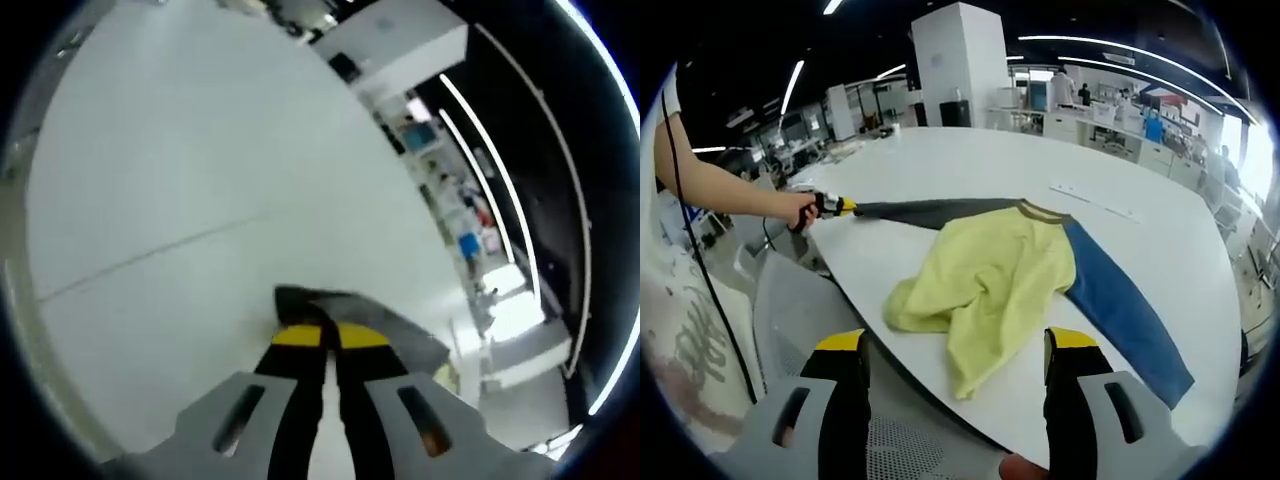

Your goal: Fold the garment on the visible template until the final outline fits inside the template.

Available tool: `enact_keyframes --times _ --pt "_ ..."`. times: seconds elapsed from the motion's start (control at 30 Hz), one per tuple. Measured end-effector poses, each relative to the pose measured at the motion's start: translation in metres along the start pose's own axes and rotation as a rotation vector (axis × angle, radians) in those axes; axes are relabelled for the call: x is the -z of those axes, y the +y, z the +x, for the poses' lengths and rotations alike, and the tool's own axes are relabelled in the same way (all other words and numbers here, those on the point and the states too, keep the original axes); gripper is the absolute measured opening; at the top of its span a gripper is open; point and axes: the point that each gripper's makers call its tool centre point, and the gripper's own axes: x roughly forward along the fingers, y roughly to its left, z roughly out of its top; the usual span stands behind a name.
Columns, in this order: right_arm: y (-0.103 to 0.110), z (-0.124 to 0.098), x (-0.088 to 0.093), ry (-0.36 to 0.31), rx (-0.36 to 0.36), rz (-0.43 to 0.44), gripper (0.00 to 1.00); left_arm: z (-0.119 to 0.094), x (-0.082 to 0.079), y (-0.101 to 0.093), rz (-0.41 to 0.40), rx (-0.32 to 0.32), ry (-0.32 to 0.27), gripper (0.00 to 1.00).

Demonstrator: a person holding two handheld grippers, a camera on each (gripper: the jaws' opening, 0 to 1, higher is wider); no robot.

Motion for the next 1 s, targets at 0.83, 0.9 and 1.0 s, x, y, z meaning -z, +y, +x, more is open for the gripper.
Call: enact_keyframes --times 0.83,0.9,1.0 --pt "0.001 0.0 -0.002 0.01 0.006 0.001 0.71 0.025 -0.013 0.024 0.011 -0.113 0.031 0.0" --pt "0.001 0.001 -0.004 0.009 0.006 0.0 0.71 0.027 -0.014 0.023 0.015 -0.117 0.028 0.0" --pt "0.001 0.002 -0.005 0.01 0.006 -0.002 0.71 0.03 -0.018 0.024 0.016 -0.119 0.025 0.0"
